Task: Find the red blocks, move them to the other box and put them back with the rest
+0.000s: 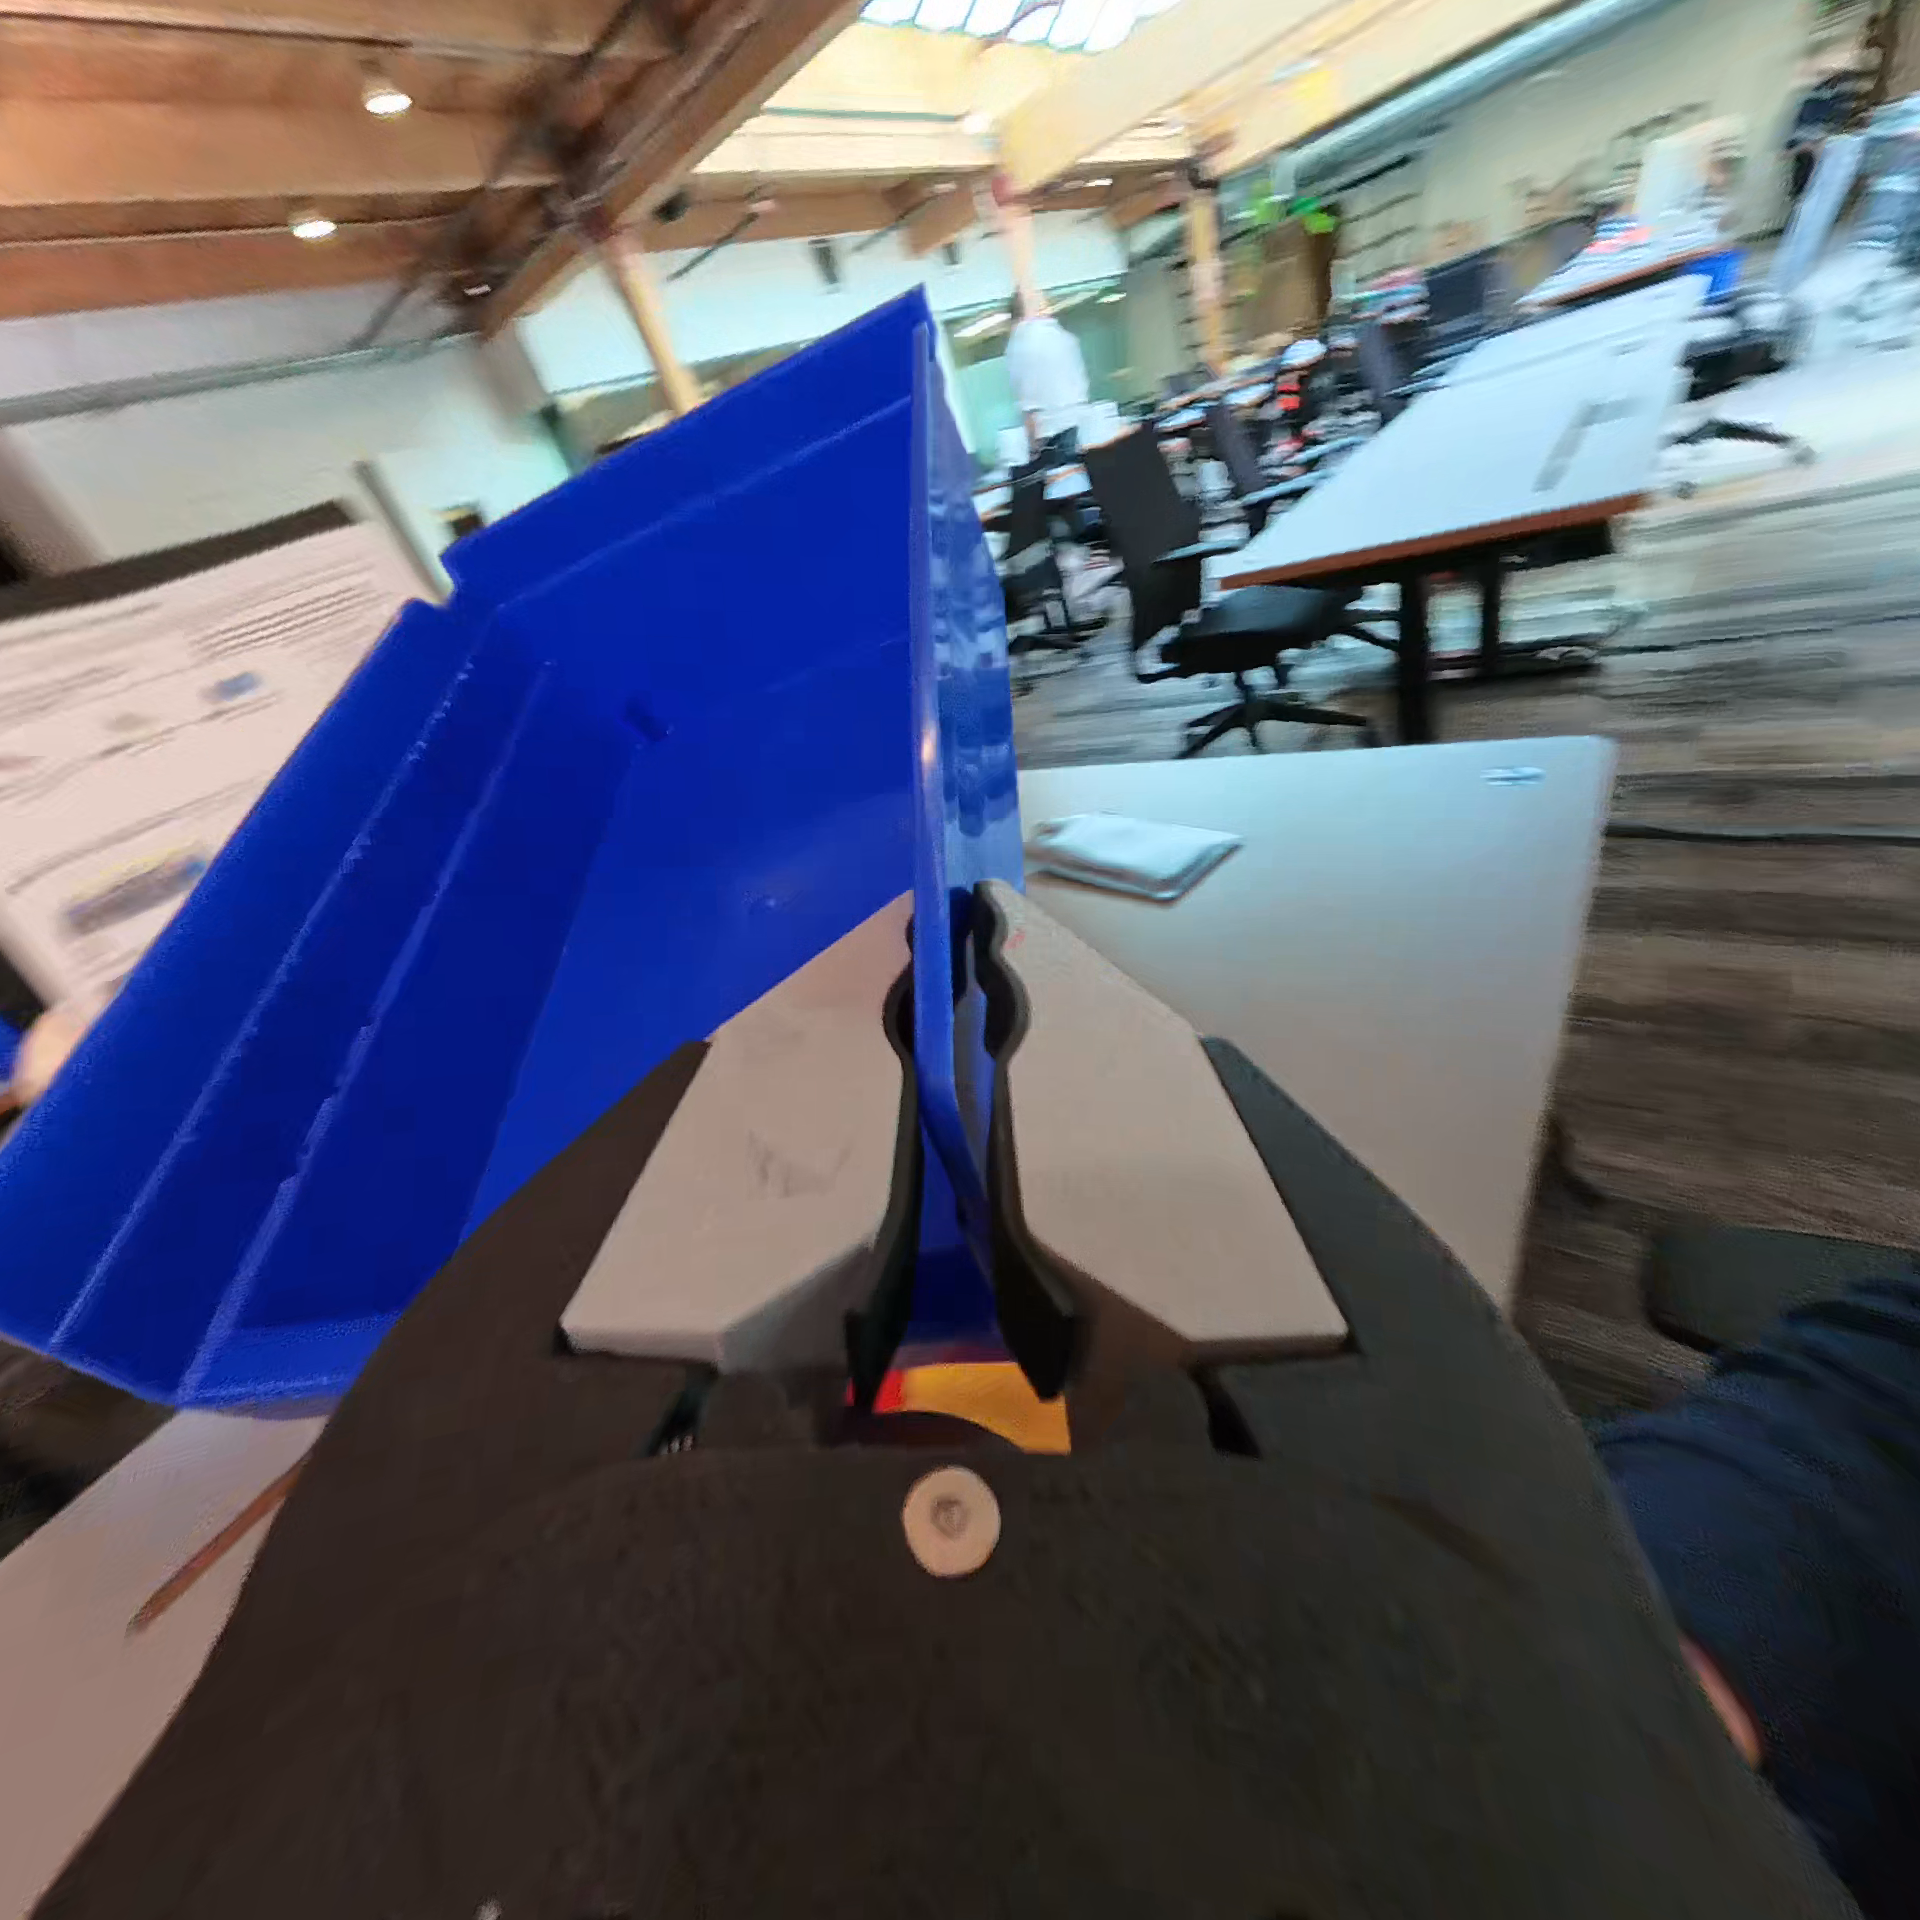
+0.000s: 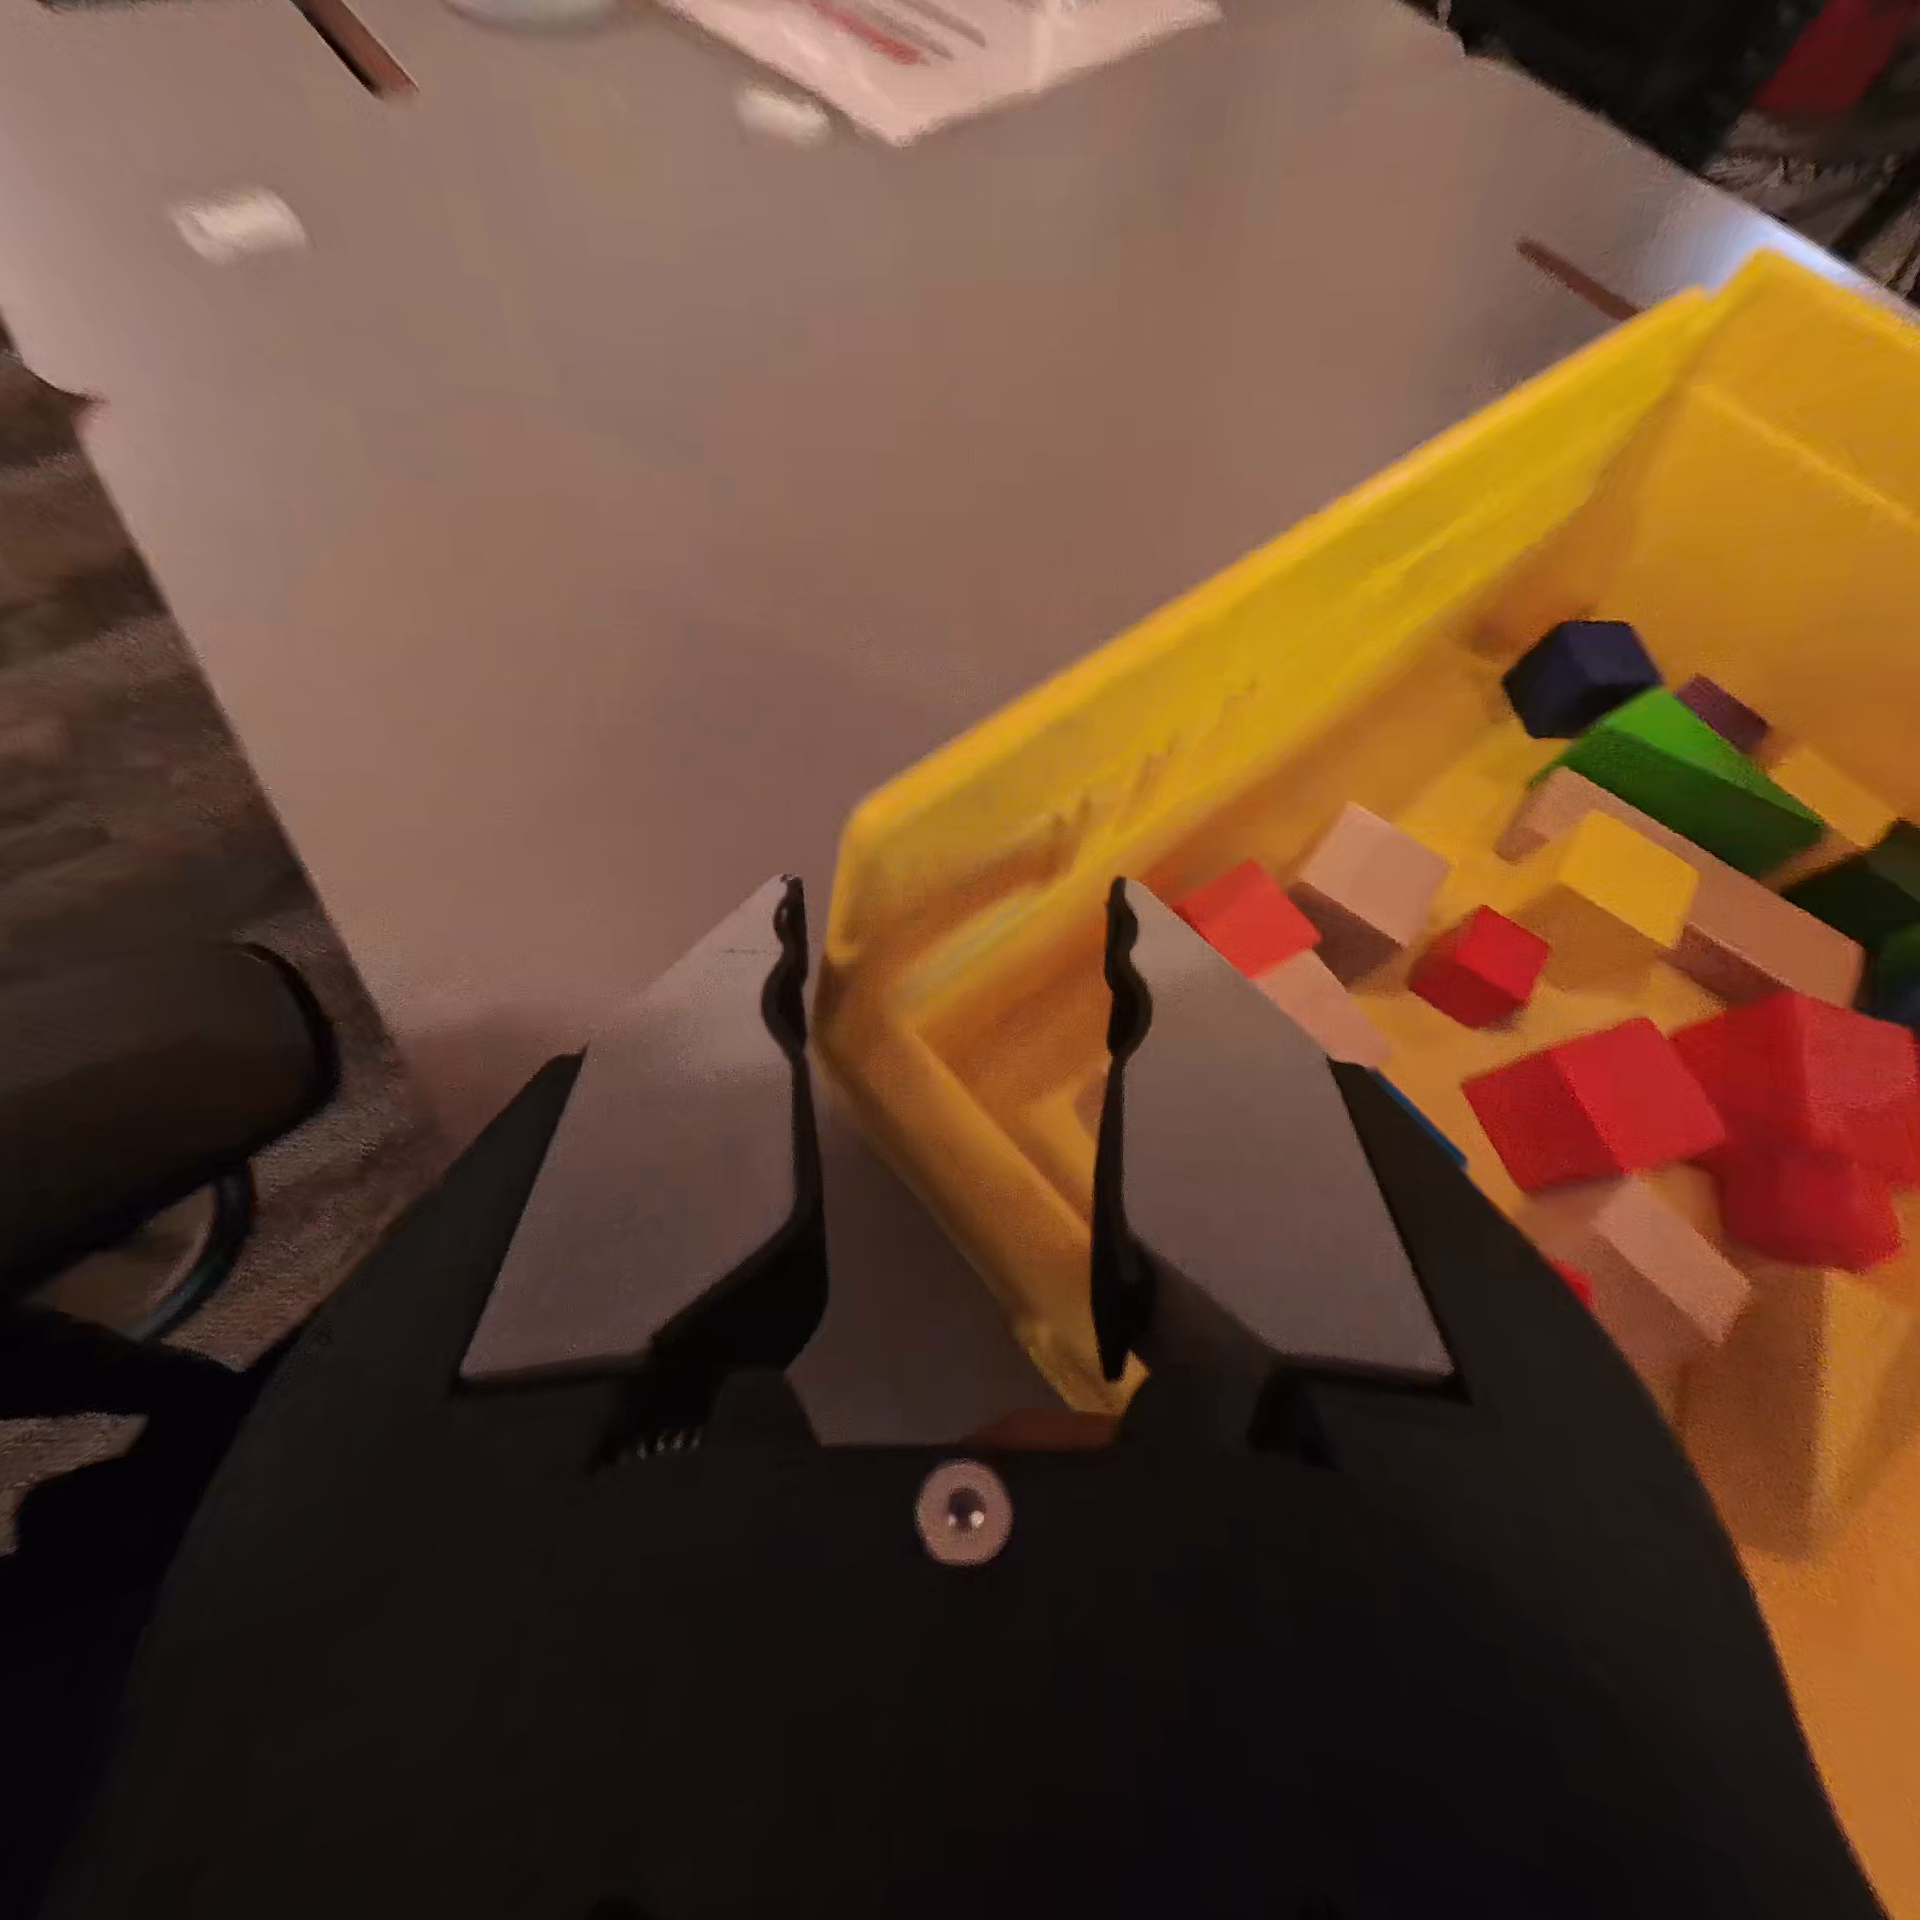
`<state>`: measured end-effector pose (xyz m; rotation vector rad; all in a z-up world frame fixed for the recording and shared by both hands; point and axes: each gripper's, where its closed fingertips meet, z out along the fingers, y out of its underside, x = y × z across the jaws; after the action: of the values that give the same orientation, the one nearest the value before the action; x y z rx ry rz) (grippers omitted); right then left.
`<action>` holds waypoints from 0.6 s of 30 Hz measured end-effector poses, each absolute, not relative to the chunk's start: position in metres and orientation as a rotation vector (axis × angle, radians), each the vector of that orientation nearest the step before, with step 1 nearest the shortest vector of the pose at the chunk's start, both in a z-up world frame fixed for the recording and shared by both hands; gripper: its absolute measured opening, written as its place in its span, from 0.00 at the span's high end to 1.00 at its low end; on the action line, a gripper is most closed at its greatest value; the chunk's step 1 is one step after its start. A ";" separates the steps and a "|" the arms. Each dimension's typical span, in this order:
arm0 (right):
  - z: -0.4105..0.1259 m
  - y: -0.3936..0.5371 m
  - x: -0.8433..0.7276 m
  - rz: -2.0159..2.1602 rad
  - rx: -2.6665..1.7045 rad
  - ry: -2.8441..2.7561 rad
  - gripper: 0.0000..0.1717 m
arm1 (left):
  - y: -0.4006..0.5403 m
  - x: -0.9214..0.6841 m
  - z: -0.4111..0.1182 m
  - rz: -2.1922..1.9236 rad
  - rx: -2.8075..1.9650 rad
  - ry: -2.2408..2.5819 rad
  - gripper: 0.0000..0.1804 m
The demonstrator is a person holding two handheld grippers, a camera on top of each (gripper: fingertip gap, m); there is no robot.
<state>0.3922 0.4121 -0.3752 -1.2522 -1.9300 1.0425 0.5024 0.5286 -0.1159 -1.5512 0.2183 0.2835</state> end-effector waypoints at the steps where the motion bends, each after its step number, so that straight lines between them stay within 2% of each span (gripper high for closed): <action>1: -0.368 0.404 0.397 1.146 -1.251 -1.917 0.68 | 0.535 0.517 -0.113 0.239 -1.556 0.255 0.99; 5: -0.373 0.435 0.445 1.137 -1.260 -1.904 0.68 | 0.564 0.550 -0.119 0.174 -1.602 0.353 0.99; 8: -0.364 0.470 0.504 1.156 -1.176 -1.818 0.71 | 0.597 0.558 -0.143 0.172 -1.634 0.361 0.98; 13: -0.294 0.564 0.587 0.966 -1.044 -1.432 0.81 | 0.650 0.575 -0.219 0.124 -1.739 0.304 0.99; 16: -0.258 0.612 0.610 0.917 -1.120 -1.326 0.77 | 0.673 0.595 -0.276 0.081 -1.819 0.278 0.98; 18: -0.269 0.628 0.609 0.890 -1.192 -1.412 0.70 | 0.684 0.593 -0.290 -0.014 -1.804 0.174 0.96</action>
<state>0.6089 0.6278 -0.2688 -1.1924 -1.4124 0.8896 0.5930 0.6836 -0.2902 -1.8040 0.1742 -0.0140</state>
